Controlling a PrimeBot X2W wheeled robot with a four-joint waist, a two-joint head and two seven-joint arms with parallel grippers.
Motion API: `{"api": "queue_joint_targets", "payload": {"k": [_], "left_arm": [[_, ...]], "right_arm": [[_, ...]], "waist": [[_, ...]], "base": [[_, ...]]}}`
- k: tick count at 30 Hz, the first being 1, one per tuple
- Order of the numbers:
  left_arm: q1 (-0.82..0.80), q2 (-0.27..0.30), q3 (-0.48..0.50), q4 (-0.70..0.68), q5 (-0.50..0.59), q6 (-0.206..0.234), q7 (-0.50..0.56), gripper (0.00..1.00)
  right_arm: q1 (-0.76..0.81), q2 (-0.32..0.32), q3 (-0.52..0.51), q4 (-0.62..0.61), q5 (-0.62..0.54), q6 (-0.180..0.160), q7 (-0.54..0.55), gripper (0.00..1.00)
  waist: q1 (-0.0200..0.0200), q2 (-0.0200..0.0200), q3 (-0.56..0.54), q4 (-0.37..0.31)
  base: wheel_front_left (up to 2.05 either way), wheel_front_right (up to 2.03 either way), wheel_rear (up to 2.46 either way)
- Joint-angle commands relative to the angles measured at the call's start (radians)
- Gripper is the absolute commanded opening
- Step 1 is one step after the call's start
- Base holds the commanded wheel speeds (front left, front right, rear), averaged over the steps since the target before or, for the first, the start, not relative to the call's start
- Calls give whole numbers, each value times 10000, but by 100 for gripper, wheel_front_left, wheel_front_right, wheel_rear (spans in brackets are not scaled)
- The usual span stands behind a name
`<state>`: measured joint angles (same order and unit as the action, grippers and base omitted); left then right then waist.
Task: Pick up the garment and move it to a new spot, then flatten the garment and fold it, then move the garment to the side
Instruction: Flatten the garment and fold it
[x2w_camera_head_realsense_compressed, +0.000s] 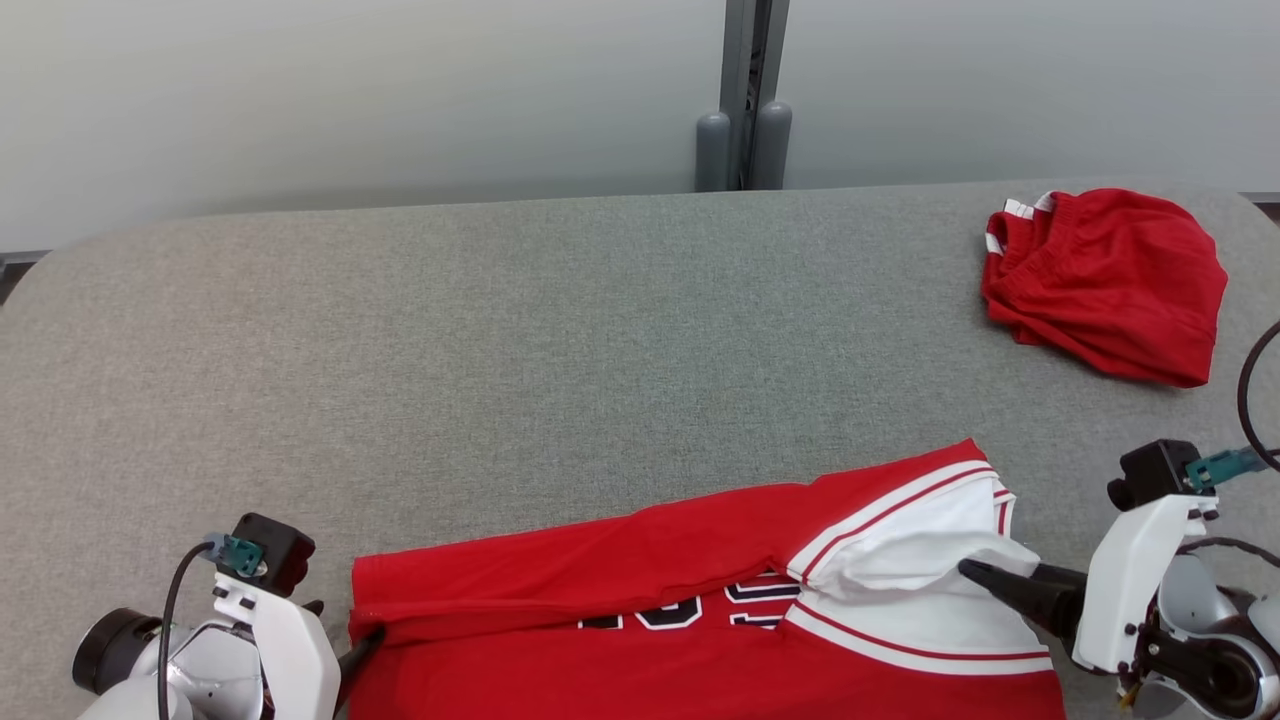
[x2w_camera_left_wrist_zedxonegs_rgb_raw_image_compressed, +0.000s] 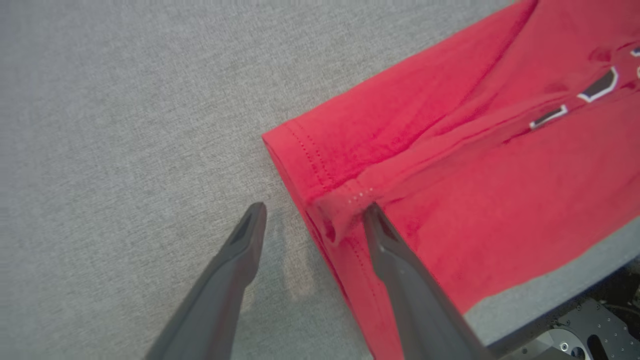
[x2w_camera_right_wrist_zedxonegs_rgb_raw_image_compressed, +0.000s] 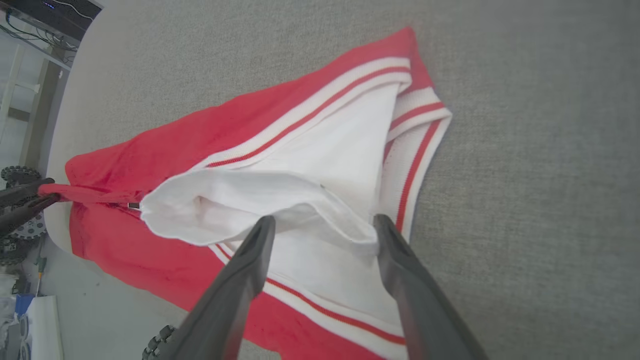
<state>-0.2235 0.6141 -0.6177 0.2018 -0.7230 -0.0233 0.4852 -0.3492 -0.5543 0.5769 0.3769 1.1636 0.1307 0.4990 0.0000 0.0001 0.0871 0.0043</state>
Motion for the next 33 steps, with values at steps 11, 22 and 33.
{"api": "queue_joint_targets", "payload": {"k": [11, 22, 33], "left_arm": [[766, 321, 283, -775, -222, 627, -135, 100], [1531, 662, 980, -2465, -188, 1682, -788, 100], [1966, 145, 1540, -3023, -151, 2509, -2114, 100]], "right_arm": [[1899, -306, -1303, -1059, 452, 5, 222, 100], [3278, 47, -3280, -2704, 21, 6, -1247, 100], [3303, 1498, -4878, -2535, -1836, 6, -2411, 100]], "waist": [[0, -1, -410, 94], [0, -1, -532, 65], [0, -1, -478, 102]], "base": [[0, 0, 0], [0, 0, 0], [0, 0, 0]]}}
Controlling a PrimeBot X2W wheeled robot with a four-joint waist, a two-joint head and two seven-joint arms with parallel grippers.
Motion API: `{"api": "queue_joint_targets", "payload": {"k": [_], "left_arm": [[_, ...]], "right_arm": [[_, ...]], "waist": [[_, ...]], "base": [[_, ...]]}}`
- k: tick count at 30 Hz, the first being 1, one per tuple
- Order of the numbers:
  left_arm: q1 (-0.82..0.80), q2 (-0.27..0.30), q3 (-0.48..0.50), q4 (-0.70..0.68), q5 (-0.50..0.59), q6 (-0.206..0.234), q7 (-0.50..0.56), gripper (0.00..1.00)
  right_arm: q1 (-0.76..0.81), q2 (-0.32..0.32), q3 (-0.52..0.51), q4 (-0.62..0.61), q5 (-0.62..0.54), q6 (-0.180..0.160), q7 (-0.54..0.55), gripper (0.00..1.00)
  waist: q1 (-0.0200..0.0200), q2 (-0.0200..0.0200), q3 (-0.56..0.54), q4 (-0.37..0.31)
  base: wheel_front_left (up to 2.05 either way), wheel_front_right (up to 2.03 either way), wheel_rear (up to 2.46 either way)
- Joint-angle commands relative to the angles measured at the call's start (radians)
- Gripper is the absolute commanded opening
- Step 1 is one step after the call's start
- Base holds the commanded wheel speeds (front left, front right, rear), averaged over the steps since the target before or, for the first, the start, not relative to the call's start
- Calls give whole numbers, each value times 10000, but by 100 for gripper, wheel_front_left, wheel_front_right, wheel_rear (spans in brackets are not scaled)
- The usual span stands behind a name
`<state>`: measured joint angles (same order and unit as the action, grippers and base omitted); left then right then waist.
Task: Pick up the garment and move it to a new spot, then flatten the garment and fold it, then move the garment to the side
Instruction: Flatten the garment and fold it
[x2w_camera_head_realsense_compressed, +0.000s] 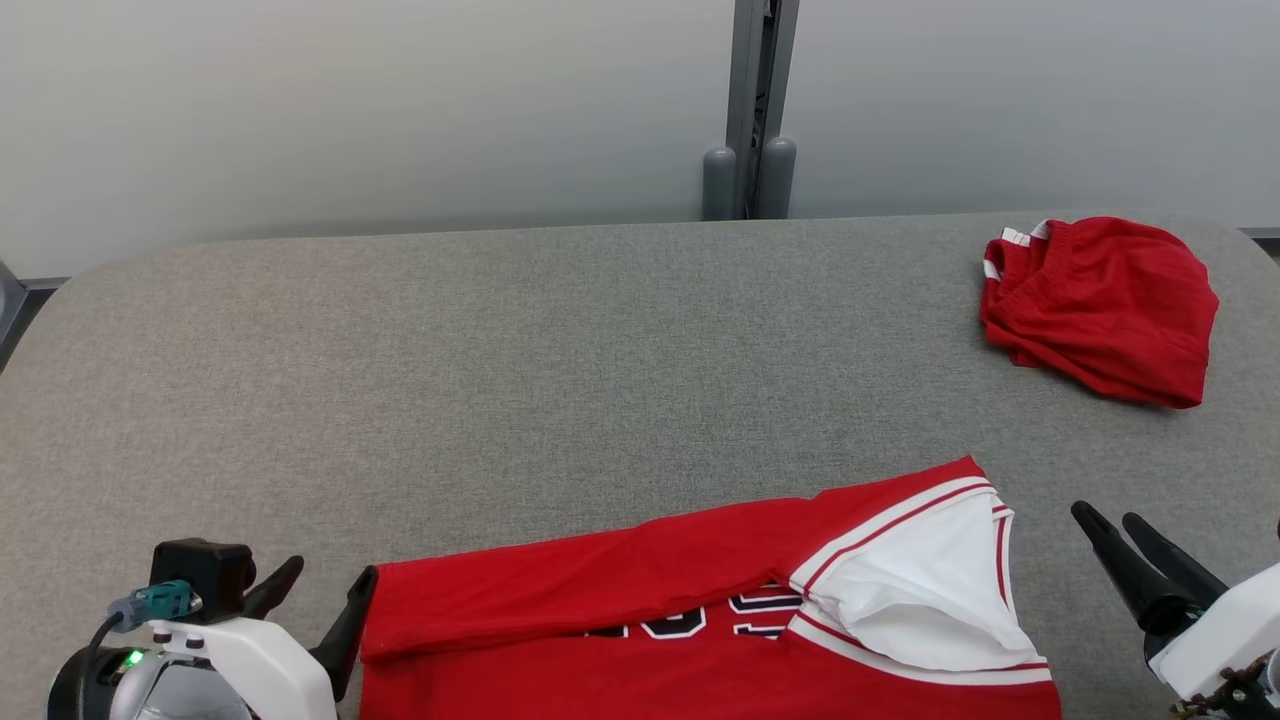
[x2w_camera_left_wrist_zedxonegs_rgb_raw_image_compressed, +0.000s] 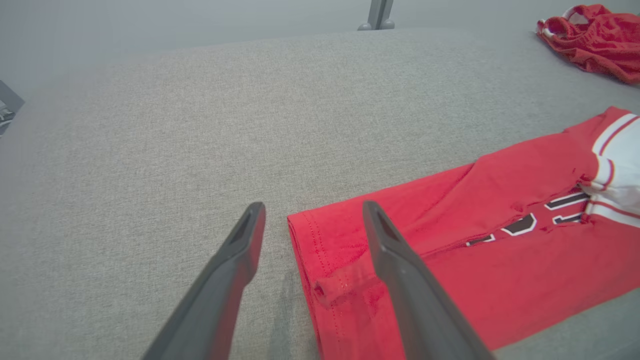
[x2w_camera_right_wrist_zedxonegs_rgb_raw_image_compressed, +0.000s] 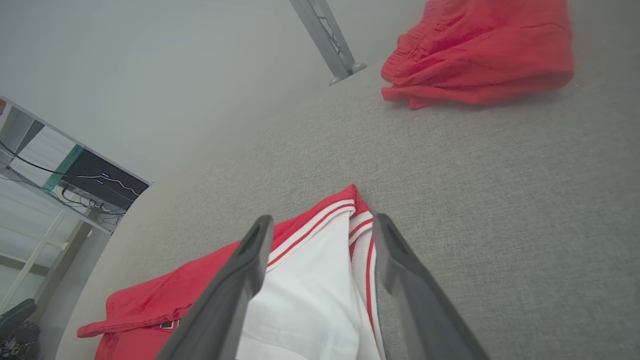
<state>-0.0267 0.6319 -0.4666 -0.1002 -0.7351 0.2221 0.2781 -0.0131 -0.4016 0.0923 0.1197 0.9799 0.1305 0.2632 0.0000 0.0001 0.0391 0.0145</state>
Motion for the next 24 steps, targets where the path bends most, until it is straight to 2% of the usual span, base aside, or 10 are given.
{"api": "queue_joint_targets", "payload": {"k": [1, 7, 11, 16, 24], "left_arm": [[8, -111, 50, 21, -49, 74, -126, 100], [147, -764, 174, 226, -143, 334, -877, 100], [157, -1035, 48, 460, -201, 222, -1063, 100], [-68, -1240, -81, 679, -233, 80, -1162, 100], [-287, -1498, -276, 1133, -314, -178, -1238, 100]], "right_arm": [[-133, 129, -154, 142, -186, 8, -83, 100], [-492, 1049, -825, 837, -1185, 8, 113, 100], [-792, 1661, -1167, 1490, -1961, 8, 467, 100], [-1435, 2267, -1456, 2381, -2968, 8, 1418, 100], [-2276, 2667, -2185, 3782, -4438, 8, 3325, 100]], "waist": [[0, -1, 5, 4], [0, -1, -82, 70], [0, -1, -162, 98], [0, -1, -165, 150], [0, -1, -90, 417]], "base": [[0, 0, 0], [0, 0, 0], [0, 0, 0], [0, 0, 0], [0, 0, 0]]}}
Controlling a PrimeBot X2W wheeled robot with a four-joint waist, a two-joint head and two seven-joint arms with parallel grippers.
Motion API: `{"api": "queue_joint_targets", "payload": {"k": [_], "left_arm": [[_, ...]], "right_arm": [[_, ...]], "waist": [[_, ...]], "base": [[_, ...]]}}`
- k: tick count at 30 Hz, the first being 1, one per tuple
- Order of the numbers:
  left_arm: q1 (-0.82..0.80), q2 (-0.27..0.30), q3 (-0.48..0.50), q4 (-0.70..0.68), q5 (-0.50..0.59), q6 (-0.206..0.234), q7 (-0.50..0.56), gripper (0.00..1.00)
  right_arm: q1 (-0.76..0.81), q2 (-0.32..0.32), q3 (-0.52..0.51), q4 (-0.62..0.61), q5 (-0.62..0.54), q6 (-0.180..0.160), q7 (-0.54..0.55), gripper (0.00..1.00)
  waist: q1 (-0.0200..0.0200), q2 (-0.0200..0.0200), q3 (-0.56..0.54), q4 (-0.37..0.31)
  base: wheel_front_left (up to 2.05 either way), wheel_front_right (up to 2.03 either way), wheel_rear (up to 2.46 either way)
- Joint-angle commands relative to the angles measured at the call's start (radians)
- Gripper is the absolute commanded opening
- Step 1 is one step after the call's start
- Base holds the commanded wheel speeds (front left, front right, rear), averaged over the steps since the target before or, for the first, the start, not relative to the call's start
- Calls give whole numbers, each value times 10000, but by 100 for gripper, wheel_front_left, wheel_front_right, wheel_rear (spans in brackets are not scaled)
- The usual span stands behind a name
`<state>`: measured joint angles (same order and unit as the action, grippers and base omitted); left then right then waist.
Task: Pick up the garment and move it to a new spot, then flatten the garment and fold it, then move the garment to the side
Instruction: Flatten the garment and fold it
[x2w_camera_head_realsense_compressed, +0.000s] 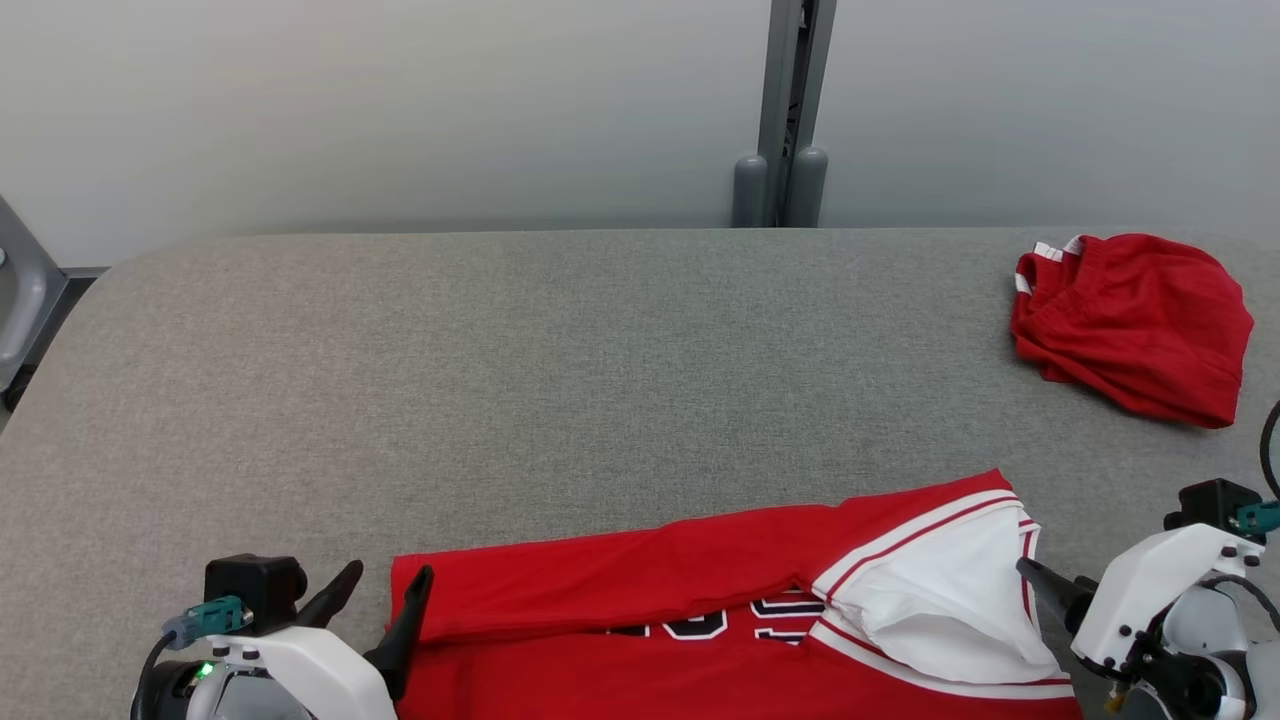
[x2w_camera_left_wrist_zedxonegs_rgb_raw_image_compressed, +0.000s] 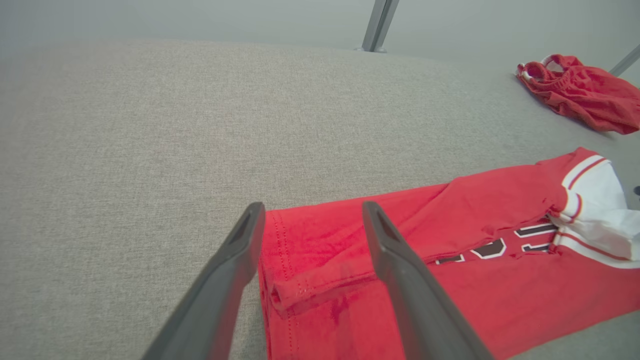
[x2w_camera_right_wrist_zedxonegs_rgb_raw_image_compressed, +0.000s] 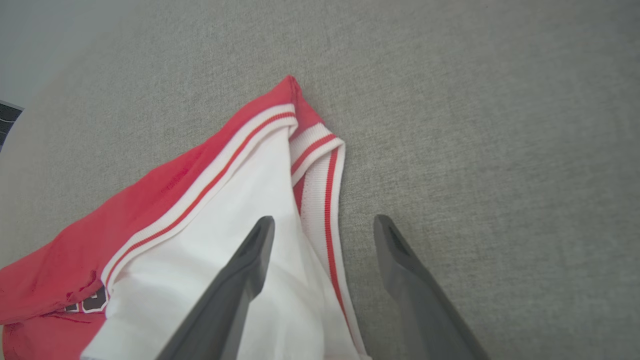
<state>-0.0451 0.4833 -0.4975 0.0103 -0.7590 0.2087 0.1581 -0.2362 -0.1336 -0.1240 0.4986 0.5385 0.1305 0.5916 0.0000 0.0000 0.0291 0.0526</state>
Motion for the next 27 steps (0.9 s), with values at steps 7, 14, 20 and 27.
{"api": "queue_joint_targets", "payload": {"k": [7, 14, 20, 27], "left_arm": [[-306, -145, -40, 432, -180, -259, -195, 100], [-396, -146, -46, 636, -190, -393, -246, 100], [-514, -183, -106, 794, -241, -493, -273, 100], [-580, -170, -128, 883, -237, -548, -309, 100]], "right_arm": [[-142, 348, -527, 603, -478, 8, 715, 100], [-57, 608, -787, 1227, -825, 0, 1029, 100], [28, 878, -389, 1536, -531, 5, 1566, 100], [77, 975, 353, 1133, 220, 19, 1650, 13]], "waist": [[0, 0, 142, 290], [0, 0, 269, 322], [0, 0, 316, 279], [0, 0, 306, 260]], "base": [[0, 0, 0], [0, 0, 0], [0, 0, 0], [0, 0, 0]]}}
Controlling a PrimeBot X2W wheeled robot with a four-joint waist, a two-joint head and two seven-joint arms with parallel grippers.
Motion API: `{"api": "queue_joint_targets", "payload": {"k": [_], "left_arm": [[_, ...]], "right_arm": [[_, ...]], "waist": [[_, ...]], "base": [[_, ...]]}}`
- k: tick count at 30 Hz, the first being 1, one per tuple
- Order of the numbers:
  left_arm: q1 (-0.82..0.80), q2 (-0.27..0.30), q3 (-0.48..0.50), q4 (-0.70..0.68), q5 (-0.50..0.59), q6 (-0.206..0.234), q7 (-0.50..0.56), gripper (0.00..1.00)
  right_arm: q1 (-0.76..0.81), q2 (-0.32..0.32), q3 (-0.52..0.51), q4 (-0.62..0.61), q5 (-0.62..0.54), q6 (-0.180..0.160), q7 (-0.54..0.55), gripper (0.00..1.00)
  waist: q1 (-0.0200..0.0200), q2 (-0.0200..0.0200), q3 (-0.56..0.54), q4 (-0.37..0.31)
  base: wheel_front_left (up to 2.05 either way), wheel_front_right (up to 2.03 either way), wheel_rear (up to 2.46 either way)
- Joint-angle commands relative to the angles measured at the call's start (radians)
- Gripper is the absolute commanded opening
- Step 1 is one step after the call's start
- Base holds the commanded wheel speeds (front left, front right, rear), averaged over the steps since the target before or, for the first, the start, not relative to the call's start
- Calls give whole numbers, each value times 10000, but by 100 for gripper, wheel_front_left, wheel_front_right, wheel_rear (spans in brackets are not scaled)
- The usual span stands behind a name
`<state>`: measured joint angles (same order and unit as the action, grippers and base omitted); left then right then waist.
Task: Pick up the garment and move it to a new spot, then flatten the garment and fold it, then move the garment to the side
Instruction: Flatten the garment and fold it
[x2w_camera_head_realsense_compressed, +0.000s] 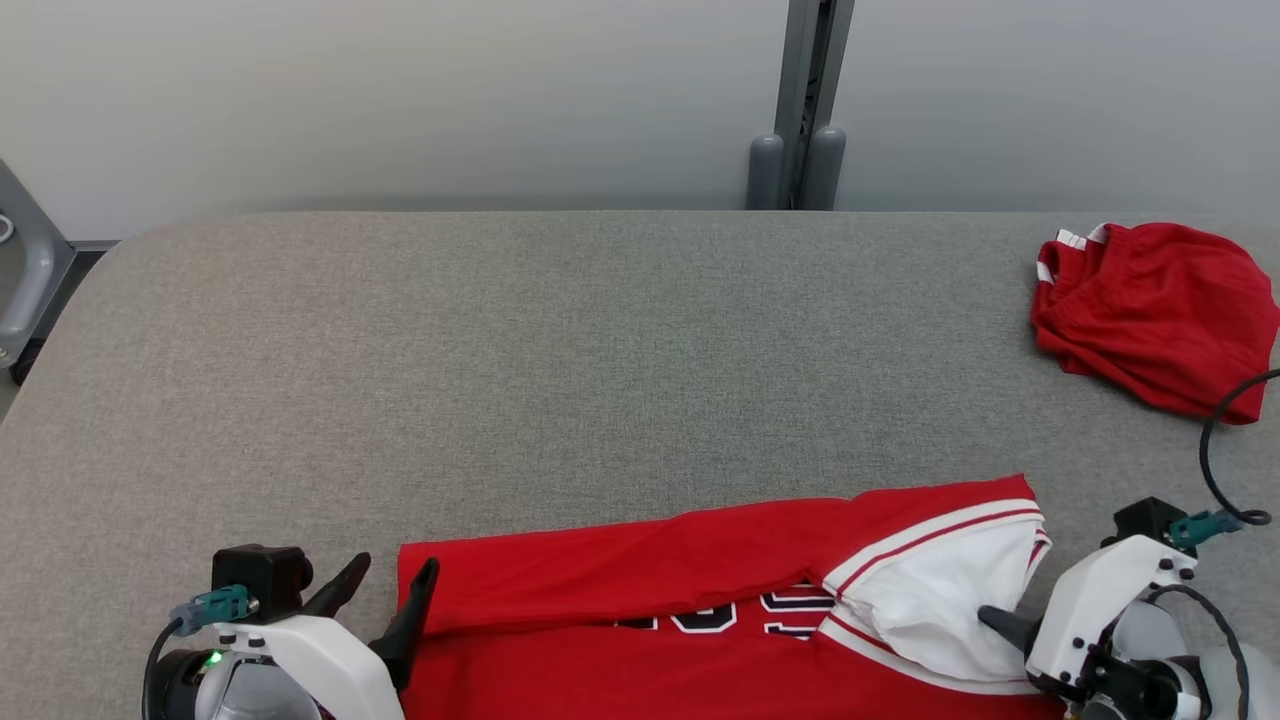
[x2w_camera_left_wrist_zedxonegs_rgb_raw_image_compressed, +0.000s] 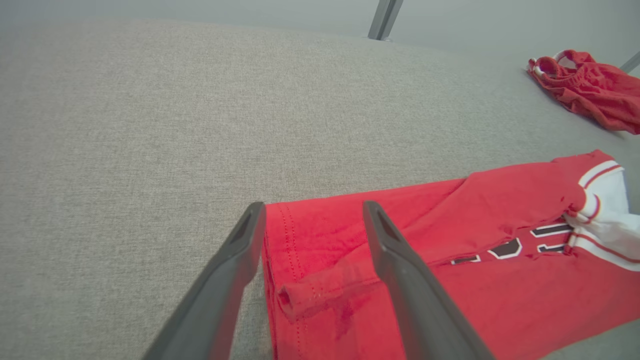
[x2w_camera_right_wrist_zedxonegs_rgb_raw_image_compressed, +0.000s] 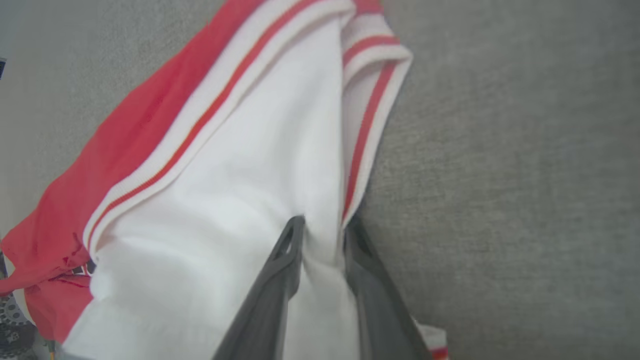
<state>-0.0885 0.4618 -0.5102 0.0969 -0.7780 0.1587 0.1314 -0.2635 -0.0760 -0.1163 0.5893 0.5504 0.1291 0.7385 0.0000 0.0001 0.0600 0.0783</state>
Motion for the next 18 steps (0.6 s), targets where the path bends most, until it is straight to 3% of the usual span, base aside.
{"api": "queue_joint_targets", "payload": {"k": [1, 18], "left_arm": [[-164, 37, -10, 29, -48, -65, -51, 100], [-296, -117, 47, 355, 93, -142, -683, 100]], "right_arm": [[354, 379, 342, 171, 159, 32, 198, 0], [-290, -730, -89, -275, 260, 18, -939, 0]], "waist": [[0, -1, -5, 8], [0, -1, -88, -159]], "base": [[0, 0, 0], [0, 0, 0]]}}
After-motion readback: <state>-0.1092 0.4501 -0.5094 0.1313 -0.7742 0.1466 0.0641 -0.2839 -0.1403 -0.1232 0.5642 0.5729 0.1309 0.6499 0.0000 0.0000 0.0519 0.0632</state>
